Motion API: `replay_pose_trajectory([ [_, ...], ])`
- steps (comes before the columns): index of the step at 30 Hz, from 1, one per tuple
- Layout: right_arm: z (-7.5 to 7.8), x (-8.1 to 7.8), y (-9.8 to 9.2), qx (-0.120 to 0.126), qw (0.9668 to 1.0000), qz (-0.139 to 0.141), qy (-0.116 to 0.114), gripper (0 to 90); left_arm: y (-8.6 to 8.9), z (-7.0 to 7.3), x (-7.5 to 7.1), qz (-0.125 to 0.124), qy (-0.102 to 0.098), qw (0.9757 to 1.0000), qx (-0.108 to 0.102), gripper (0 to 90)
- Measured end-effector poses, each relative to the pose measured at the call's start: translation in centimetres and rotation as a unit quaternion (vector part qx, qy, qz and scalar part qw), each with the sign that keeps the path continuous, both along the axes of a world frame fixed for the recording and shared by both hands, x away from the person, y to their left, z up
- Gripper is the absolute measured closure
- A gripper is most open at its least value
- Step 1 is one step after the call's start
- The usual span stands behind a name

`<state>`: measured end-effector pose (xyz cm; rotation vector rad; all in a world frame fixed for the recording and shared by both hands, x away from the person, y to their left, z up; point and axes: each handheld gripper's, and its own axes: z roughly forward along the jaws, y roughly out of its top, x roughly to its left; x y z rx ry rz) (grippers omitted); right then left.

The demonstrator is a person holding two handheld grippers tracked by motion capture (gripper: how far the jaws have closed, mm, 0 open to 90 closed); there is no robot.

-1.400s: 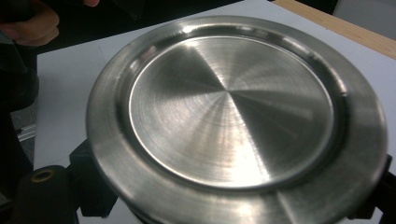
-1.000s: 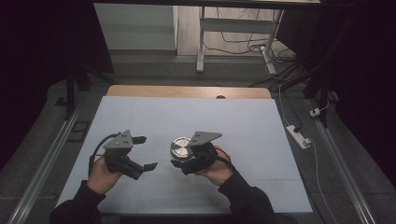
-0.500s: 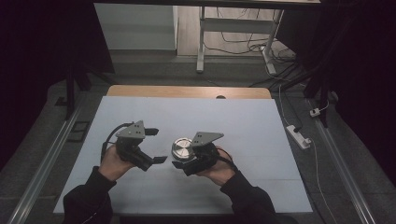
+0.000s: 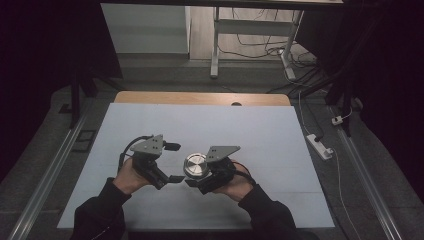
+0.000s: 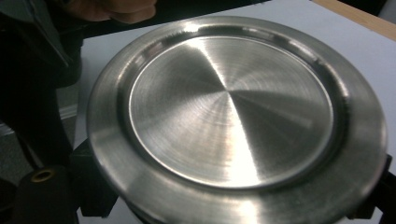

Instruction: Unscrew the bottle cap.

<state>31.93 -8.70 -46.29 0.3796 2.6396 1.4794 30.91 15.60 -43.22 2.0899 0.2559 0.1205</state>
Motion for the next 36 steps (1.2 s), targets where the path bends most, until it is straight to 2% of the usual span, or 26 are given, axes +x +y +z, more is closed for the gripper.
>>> replay_pose_trajectory([
  [3,0.0,-0.3,0.1,-0.001,0.9999,0.014,0.003,13.9,-0.2,-0.1,-0.1,-0.01,0.001,0.9999,0.0,0.0],
  [8,-0.1,-0.8,0.5,-0.006,0.9987,0.05,0.004,13.9,-0.6,-0.1,-0.4,-0.051,0.0,0.9987,0.0,2.8],
  [11,-0.1,-1.3,0.8,-0.011,0.9974,0.071,-0.003,13.9,-0.8,-0.1,-0.8,-0.073,-0.005,0.9973,0.001,5.6],
  [14,0.0,-1.7,1.1,-0.012,0.9959,0.089,-0.006,13.9,-1.1,0.0,-1.2,-0.095,-0.012,0.9954,0.009,9.4],
  [18,0.1,-2.1,1.4,-0.014,0.995,0.099,-0.007,13.9,-1.6,-0.1,-1.6,-0.105,-0.025,0.9938,0.025,15.4],
  [21,0.2,-2.2,1.5,-0.015,0.9951,0.097,-0.009,13.9,-1.7,-0.2,-1.8,-0.093,-0.033,0.9947,0.029,18.4],
  [23,0.2,-2.1,1.5,-0.021,0.9961,0.085,-0.013,13.9,-1.7,-0.2,-1.7,-0.076,-0.032,0.9962,0.029,18.6],
  [24,0.2,-2.0,1.5,-0.022,0.9967,0.077,-0.014,13.9,-1.7,-0.2,-1.7,-0.076,-0.032,0.9962,0.029,18.6],
  [25,0.2,-1.9,1.4,-0.022,0.9973,0.068,-0.014,13.9,-1.7,-0.2,-1.6,-0.067,-0.028,0.997,0.027,18.7],
  [26,0.2,-1.8,1.4,-0.022,0.9979,0.06,-0.013,13.9,-1.8,-0.3,-1.4,-0.048,-0.017,0.9986,0.015,18.7],
  [27,0.2,-1.8,1.4,-0.022,0.9979,0.06,-0.013,13.9,-1.8,-0.3,-1.4,-0.048,-0.017,0.9986,0.015,18.7],
  [28,0.3,-1.7,1.4,-0.022,0.9989,0.037,-0.016,13.9,-1.9,-0.3,-1.2,-0.023,-0.001,0.9997,0.003,18.7],
  [29,0.3,-1.6,1.3,-0.021,0.9993,0.025,-0.016,13.9,-2.1,-0.4,-1.2,-0.009,0.0,1.0,0.0,18.7],
  [31,0.4,-1.3,1.2,-0.014,0.9999,0.004,-0.008,13.9,-2.5,-0.2,-1.4,0.018,-0.006,0.9998,0.007,18.7],
  [34,0.4,-1.2,1.1,-0.015,0.9997,-0.014,-0.014,13.9,-3.0,0.0,-1.7,0.048,-0.011,0.9986,0.019,18.7],
  [35,0.4,-1.2,1.1,-0.014,0.9996,-0.021,-0.014,13.9,-3.0,0.0,-1.7,0.048,-0.011,0.9986,0.019,18.7],
  [36,0.4,-1.1,1.1,-0.015,0.9994,-0.026,-0.015,13.9,-3.4,0.2,-1.9,0.066,-0.014,0.9974,0.026,18.7],
])
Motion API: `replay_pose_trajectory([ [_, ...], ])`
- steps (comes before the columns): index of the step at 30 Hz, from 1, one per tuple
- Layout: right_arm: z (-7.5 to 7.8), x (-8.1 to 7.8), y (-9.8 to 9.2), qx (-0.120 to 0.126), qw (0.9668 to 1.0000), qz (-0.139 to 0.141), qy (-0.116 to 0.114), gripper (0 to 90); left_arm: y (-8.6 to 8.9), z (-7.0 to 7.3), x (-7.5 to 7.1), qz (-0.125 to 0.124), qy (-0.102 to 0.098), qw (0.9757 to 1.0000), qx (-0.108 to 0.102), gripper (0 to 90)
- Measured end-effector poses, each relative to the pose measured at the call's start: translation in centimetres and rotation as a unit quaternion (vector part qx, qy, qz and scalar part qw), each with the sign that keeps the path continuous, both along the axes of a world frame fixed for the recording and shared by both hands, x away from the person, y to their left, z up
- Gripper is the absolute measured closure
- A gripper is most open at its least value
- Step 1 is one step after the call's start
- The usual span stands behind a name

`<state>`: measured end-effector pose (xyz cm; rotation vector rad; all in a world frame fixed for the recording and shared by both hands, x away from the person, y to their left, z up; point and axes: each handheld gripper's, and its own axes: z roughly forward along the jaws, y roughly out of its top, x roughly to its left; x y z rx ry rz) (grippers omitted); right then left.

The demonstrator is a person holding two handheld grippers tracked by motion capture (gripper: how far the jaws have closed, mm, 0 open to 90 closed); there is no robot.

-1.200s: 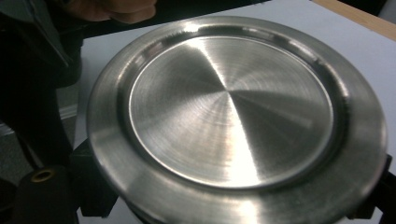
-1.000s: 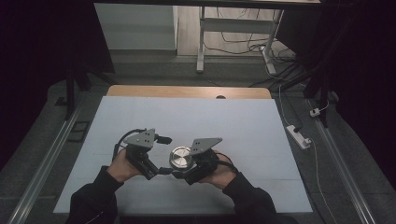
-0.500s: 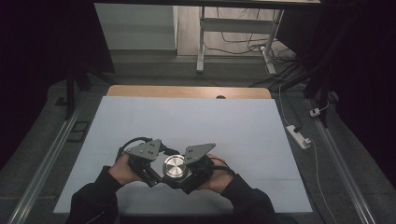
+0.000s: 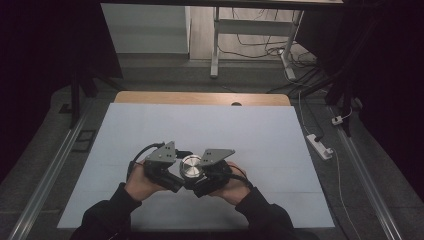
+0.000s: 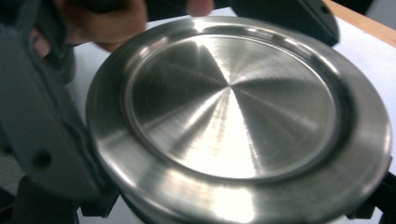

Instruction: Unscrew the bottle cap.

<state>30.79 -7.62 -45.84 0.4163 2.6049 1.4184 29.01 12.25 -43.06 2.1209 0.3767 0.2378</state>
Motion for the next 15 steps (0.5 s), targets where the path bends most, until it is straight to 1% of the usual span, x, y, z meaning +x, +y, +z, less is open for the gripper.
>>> replay_pose_trajectory([
  [2,0.0,0.0,-0.1,0.0,1.0,-0.006,-0.003,13.9,-0.1,0.1,0.0,0.01,-0.001,1.0,0.0,18.7],
  [3,0.1,0.0,-0.1,-0.002,0.9999,-0.009,-0.005,13.9,-0.1,0.1,0.0,0.01,0.001,0.9999,-0.001,18.7],
  [6,0.1,0.0,-0.1,0.002,0.9999,-0.009,-0.004,13.9,0.1,0.2,0.2,-0.004,0.006,1.0,-0.005,18.4],
  [7,0.2,-0.1,-0.1,0.004,1.0,-0.007,-0.003,13.9,0.3,0.4,0.2,-0.008,0.007,0.9999,-0.013,18.3],
  [8,0.2,-0.1,-0.1,0.006,1.0,-0.003,-0.001,13.9,0.6,0.6,0.3,-0.018,0.012,0.9995,-0.022,17.8],
  [9,0.2,-0.1,-0.1,0.006,1.0,0.002,-0.001,13.9,0.9,0.8,0.3,-0.022,0.016,0.9992,-0.03,14.2],
  [10,0.3,-0.1,-0.1,0.009,0.9999,0.006,0.001,13.9,1.3,1.1,0.3,-0.025,0.012,0.999,-0.034,11.8],
  [11,0.3,-0.1,-0.2,0.011,0.9999,0.011,0.003,13.9,1.7,1.3,0.3,-0.034,0.01,0.9987,-0.038,10.6],
  [13,0.4,-0.2,-0.2,0.012,0.9996,0.026,0.007,13.9,2.6,1.6,0.3,-0.059,0.009,0.9971,-0.047,8.9],
  [14,0.4,-0.2,-0.3,0.013,0.9993,0.035,0.008,13.9,2.6,1.6,0.3,-0.059,0.009,0.9971,-0.047,9.0],
  [15,0.5,-0.2,-0.3,0.013,0.9989,0.044,0.008,13.9,3.2,1.8,0.3,-0.093,0.006,0.9945,-0.049,9.5],
])
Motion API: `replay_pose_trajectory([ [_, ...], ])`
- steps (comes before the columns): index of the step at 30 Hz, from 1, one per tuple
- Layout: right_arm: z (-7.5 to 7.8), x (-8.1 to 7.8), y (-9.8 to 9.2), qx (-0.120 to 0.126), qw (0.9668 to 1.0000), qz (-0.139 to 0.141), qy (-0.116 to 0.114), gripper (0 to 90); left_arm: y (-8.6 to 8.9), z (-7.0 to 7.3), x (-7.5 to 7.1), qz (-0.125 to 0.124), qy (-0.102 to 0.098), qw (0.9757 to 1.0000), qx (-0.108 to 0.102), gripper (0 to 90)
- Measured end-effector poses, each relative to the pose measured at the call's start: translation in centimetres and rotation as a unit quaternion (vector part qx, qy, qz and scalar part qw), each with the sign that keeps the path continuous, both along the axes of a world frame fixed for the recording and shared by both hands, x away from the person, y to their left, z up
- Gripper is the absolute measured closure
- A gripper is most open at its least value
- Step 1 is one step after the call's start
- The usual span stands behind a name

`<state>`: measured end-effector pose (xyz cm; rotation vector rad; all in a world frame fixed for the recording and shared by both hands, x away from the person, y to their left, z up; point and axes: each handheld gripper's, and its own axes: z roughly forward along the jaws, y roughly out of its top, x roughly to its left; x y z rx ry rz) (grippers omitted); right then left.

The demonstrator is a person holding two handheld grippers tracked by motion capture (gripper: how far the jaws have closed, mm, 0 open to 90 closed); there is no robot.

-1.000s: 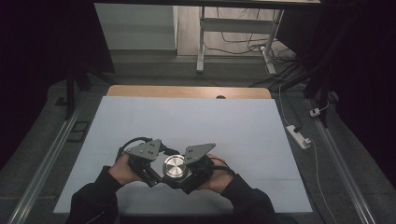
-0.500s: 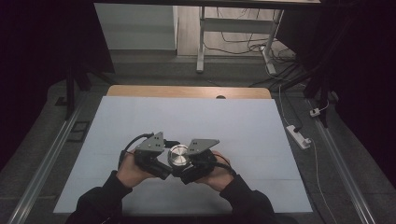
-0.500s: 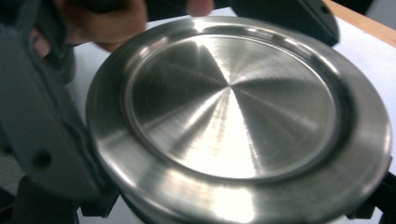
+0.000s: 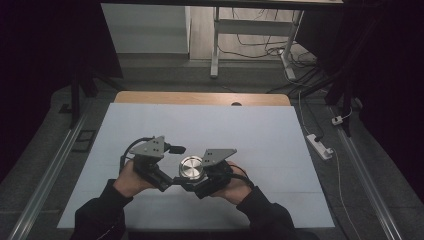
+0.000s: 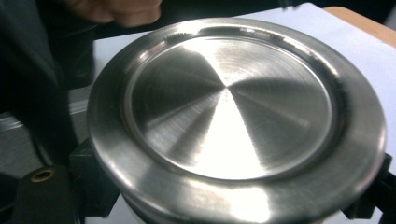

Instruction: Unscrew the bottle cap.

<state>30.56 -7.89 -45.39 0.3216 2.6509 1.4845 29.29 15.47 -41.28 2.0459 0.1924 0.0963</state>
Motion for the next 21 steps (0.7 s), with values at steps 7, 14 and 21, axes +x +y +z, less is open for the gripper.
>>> replay_pose_trajectory([
  [7,0.1,-0.8,0.4,-0.005,0.998,0.064,0.004,13.9,-0.3,-0.6,-0.3,-0.061,-0.011,0.9974,0.035,10.9],
  [14,0.1,-1.4,0.9,-0.014,0.996,0.088,-0.007,13.9,-1.2,-1.3,-0.7,-0.076,-0.03,0.9949,0.059,18.2],
  [21,0.2,-1.0,0.6,-0.018,0.9985,0.049,-0.016,13.9,-1.6,-1.2,-0.5,-0.024,-0.023,0.9982,0.05,18.7],
])
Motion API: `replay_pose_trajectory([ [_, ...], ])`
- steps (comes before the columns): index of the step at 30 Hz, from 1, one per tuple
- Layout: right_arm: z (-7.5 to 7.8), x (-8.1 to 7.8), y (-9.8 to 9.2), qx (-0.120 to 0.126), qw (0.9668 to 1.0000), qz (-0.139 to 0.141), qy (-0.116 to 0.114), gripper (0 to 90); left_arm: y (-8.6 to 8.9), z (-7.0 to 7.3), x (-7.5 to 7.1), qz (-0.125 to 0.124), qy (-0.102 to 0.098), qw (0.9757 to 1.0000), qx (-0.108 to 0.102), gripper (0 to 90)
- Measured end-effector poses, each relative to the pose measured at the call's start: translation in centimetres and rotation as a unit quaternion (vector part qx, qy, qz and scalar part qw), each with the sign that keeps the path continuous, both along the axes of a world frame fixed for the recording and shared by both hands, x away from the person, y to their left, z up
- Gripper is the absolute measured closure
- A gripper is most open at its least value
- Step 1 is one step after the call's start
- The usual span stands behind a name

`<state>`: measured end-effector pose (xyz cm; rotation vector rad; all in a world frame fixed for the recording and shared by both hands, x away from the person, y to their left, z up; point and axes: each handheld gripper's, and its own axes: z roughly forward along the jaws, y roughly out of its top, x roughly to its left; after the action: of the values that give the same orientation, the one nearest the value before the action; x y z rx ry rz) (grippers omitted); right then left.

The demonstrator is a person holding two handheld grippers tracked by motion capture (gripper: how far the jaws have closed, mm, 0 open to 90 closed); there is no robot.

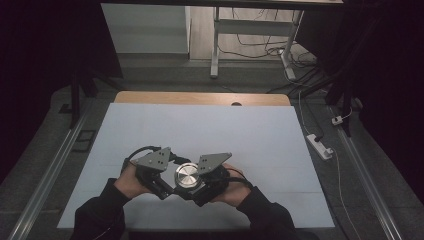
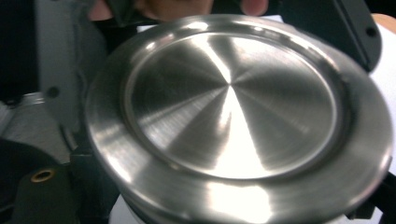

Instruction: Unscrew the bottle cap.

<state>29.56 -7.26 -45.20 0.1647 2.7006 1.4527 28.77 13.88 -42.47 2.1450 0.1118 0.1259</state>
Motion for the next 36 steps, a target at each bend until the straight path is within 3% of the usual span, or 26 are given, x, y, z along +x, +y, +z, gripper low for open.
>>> replay_pose_trajectory([
  [5,0.0,0.5,-0.3,0.001,0.9993,-0.037,-0.007,13.9,-0.5,0.0,0.1,0.051,0.011,0.9985,-0.012,18.8],
  [10,0.0,0.7,-0.4,0.003,0.9975,-0.069,-0.012,14.0,-1.4,0.2,-0.4,0.098,-0.002,0.9952,0.003,18.7],
  [13,0.1,0.8,-0.5,0.008,0.9966,-0.081,-0.009,13.9,-1.6,0.2,-0.4,0.113,-0.002,0.9936,0.001,18.8],
  [15,0.1,0.9,-0.6,0.009,0.9964,-0.083,-0.01,14.0,-1.6,0.3,-0.4,0.111,-0.003,0.9938,0.002,18.7],
  [19,0.1,0.8,-0.6,0.011,0.9972,-0.074,-0.006,13.9,-0.8,0.6,-0.1,0.083,0.012,0.9965,-0.009,18.7],
  [22,0.1,0.8,-0.7,0.015,0.9981,-0.06,0.002,13.9,0.2,1.2,0.1,0.058,0.024,0.9977,-0.025,10.9],
  [27,0.3,0.6,-0.7,0.019,0.9997,-0.009,0.014,13.9,1.8,1.4,0.0,-0.004,0.011,0.9995,-0.029,10.8],
  [33,0.1,-0.4,0.0,0.017,0.9978,0.059,0.024,13.9,1.3,0.7,-0.3,-0.06,-0.001,0.9982,-0.008,13.5],
  [36,0.0,-0.8,0.3,0.01,0.9971,0.072,0.021,14.0,1.0,0.6,-0.6,-0.084,-0.001,0.9964,-0.009,19.3],
])
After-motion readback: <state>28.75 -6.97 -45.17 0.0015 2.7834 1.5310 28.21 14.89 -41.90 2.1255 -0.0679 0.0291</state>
